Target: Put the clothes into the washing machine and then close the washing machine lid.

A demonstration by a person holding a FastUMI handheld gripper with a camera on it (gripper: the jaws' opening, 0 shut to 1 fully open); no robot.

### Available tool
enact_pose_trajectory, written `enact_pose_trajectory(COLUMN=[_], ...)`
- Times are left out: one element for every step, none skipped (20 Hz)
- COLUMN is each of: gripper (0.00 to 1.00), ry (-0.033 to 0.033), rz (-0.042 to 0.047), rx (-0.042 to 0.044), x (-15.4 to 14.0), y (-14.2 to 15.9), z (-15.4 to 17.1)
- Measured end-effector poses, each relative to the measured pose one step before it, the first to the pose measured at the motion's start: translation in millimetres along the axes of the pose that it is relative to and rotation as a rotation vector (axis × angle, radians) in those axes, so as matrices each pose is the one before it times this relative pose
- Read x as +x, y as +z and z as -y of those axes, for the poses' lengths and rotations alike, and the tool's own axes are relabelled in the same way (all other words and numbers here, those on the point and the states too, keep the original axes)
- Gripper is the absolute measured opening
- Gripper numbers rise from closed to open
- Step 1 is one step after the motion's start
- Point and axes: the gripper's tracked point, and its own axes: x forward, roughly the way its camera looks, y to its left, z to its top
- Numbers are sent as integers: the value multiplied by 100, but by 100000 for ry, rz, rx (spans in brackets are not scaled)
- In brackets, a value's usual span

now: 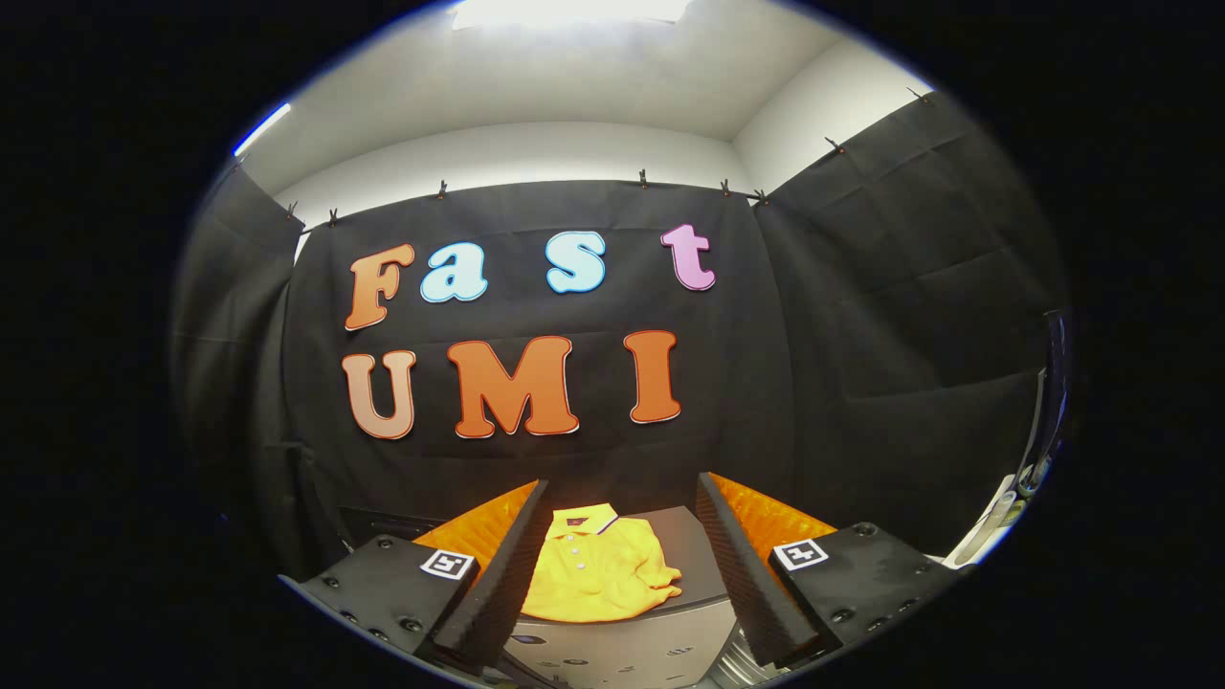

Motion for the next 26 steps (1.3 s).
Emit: enact_pose_trajectory(gripper=[98,98,98,98,98,98,98,98,98,98,98,98,98,98,98,98,98,98,98,98,98,98,98,98,98,98], ry=[-252,98,9,3,29,21,247,360,86,84,-134,-118,-185,-127,9,196,166,-34,-297,-217,-16,38,144,147,206,20], rz=[161,-35,-121,-20,126,-78,-124,-197,-136,-56,30,103,168,234,356,-48,-217,-145,-76,-58,-198,-178,162,274,58,-23], rx=[-354,-285,-246,-250,-207,-61,65,27,-52,-191,-339,-395,-251,-59,181,204,48,-218,-281,-131,114,277,277,178,-78,-234], x=[-145,-69,40,95,-10,64,-16,-38,89,-29,-11,9,-88,16,30,16,-31,3,-42,82,127,26,-132,-92,43,88], y=[118,70,107,3,79,5,-29,-116,-21,-113,154,43,48,92,142,52,-96,-33,-11,51,37,6,-13,95,132,-73], z=[67,-87,-105,-19,-152,-51,-58,-247,-22,21,-26,-20,121,43,-78,-77,25,-41,150,58,-10,-29,28,-66,-99,-34])
